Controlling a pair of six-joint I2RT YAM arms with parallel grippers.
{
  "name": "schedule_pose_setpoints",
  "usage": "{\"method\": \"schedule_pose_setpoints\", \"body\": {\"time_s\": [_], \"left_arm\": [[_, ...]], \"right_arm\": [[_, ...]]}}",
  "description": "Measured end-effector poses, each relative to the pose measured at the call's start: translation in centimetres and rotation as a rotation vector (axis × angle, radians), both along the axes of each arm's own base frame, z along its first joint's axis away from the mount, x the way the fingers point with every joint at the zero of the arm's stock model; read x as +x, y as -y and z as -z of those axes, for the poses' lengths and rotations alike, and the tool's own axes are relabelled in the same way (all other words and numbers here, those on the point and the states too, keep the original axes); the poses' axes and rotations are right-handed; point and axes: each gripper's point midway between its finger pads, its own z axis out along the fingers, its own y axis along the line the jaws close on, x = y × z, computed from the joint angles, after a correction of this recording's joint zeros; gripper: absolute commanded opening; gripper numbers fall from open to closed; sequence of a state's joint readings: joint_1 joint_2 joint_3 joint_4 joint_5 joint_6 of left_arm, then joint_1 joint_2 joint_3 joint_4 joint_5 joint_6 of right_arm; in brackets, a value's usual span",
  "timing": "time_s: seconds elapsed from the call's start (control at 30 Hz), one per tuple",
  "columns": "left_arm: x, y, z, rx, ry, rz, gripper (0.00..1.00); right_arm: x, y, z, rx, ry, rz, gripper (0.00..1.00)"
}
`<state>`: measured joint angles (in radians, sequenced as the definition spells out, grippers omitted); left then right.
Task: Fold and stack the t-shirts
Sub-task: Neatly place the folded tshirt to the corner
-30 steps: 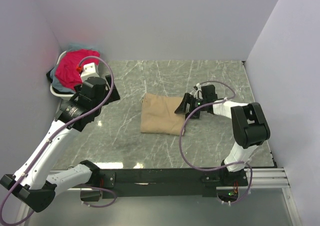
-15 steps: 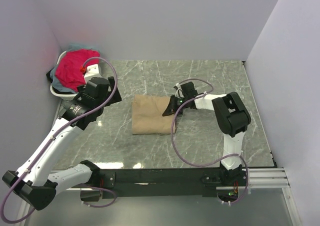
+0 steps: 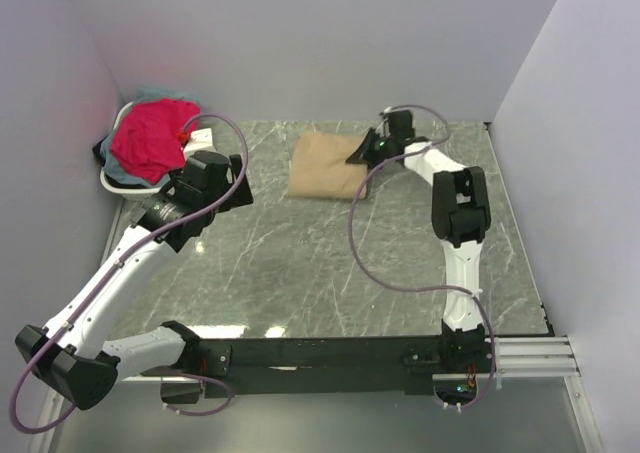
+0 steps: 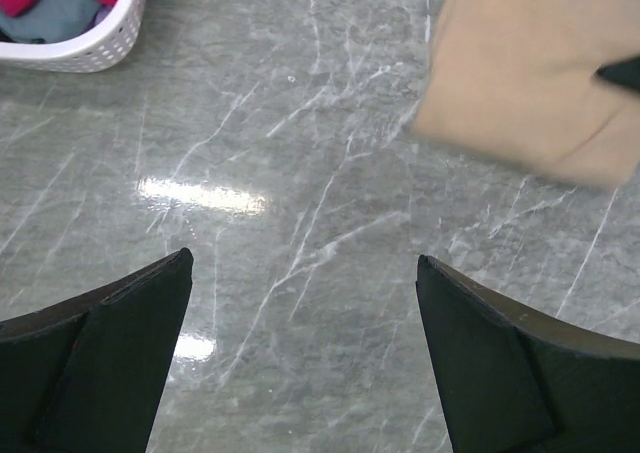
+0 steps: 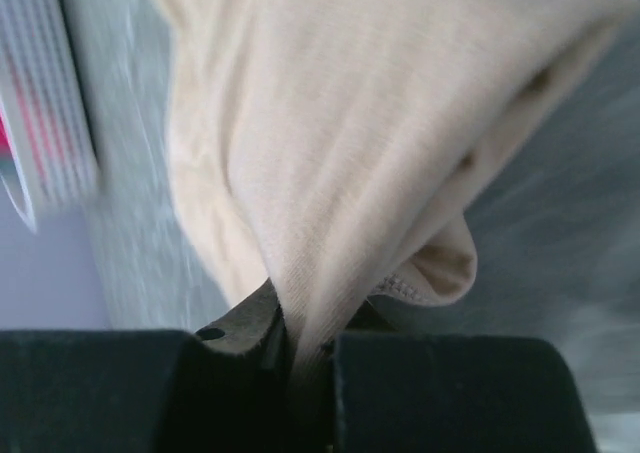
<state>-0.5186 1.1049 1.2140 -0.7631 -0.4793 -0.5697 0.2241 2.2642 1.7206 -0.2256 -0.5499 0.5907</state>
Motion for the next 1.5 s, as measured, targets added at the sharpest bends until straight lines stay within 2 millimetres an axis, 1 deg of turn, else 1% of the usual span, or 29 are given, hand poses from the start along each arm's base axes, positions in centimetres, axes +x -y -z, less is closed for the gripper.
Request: {"method": "schedule_pose_setpoints", "body": {"time_s": [0.1, 0.13, 0.2, 0.23, 0.27, 0.3, 0.33, 0.4, 0.43, 0.5, 0.57, 0.63, 0.67, 0.77, 0.87, 1.0, 1.1, 1.17, 1.2, 1.3, 1.33, 1.43, 1.5], "left_arm": [[0.3, 0.5, 0.5, 0.000, -0.015, 0.019, 1.00], [0.3, 0.6, 0.6, 0.001, -0.018, 0.022, 1.00], [0.5, 0.9, 0.9, -0.001, -0.027, 0.031, 1.00], [0.6, 1.0, 1.0, -0.003, -0.030, 0.036, 0.99], [0.6, 1.2, 1.0, -0.005, -0.033, 0.040, 1.00], [0.6, 1.3, 1.1, -0.007, -0.036, 0.044, 0.99], [0.6, 1.4, 1.2, -0.011, -0.039, 0.050, 1.00], [0.7, 1.6, 1.3, -0.015, -0.042, 0.056, 1.00], [0.7, 1.7, 1.3, -0.017, -0.043, 0.059, 0.99], [0.8, 1.9, 1.5, -0.019, -0.049, 0.065, 0.99], [0.9, 2.1, 1.6, -0.022, -0.053, 0.071, 1.00], [1.1, 2.3, 1.7, -0.027, -0.053, 0.077, 1.00], [1.1, 2.4, 1.7, -0.028, -0.054, 0.078, 0.99], [1.2, 2.6, 1.8, -0.034, -0.057, 0.086, 0.99], [1.3, 2.9, 2.0, -0.037, -0.062, 0.093, 1.00], [1.5, 3.1, 2.5, -0.033, -0.076, 0.096, 0.99], [1.7, 3.2, 2.9, -0.030, -0.086, 0.098, 0.99], [1.8, 3.3, 3.0, -0.029, -0.089, 0.098, 0.99], [1.8, 3.3, 3.1, -0.028, -0.092, 0.098, 0.99], [2.0, 3.5, 3.5, -0.022, -0.103, 0.098, 0.99], [2.0, 3.5, 3.7, -0.020, -0.107, 0.098, 0.99], [2.1, 3.5, 3.8, -0.021, -0.111, 0.100, 0.99], [2.1, 3.6, 3.8, -0.021, -0.110, 0.101, 0.99]], "right_arm": [[4.5, 4.6, -1.7, 0.003, 0.058, 0.127, 0.00], [5.5, 6.2, -2.1, 0.003, 0.069, 0.169, 0.00], [7.1, 9.4, -2.7, 0.002, 0.086, 0.251, 0.00], [7.6, 10.7, -2.9, 0.002, 0.091, 0.286, 0.00], [8.2, 12.4, -3.0, -0.004, 0.099, 0.329, 0.00], [8.6, 13.9, -2.9, -0.008, 0.101, 0.367, 0.00], [8.9, 16.0, -2.5, -0.016, 0.103, 0.420, 0.00], [8.9, 18.9, -1.6, -0.031, 0.094, 0.497, 0.00], [8.6, 20.4, -0.8, -0.042, 0.081, 0.542, 0.00], [7.2, 23.5, 1.0, -0.061, 0.039, 0.632, 0.00], [5.3, 26.5, 2.8, -0.074, 0.001, 0.727, 0.00], [3.5, 29.3, 3.8, -0.079, -0.030, 0.817, 0.00], [3.0, 30.5, 3.8, -0.078, -0.034, 0.854, 0.00], [2.4, 34.6, 2.6, -0.066, 0.011, 0.988, 0.00], [2.1, 37.5, 1.5, -0.044, 0.064, 1.102, 0.00], [2.7, 38.7, 0.7, 0.001, 0.102, 1.210, 0.00], [3.2, 38.8, 0.3, 0.025, 0.125, 1.284, 0.00], [3.4, 38.4, 0.4, 0.015, 0.138, 1.316, 0.00], [3.5, 38.0, 0.4, 0.004, 0.146, 1.326, 0.00], [4.6, 35.7, -0.1, -0.030, 0.162, 1.302, 0.00], [5.5, 34.6, -0.8, -0.041, 0.174, 1.274, 0.00], [8.6, 32.6, -3.2, -0.048, 0.232, 1.197, 0.00], [10.1, 31.9, -5.0, -0.059, 0.274, 1.157, 0.00]]}}
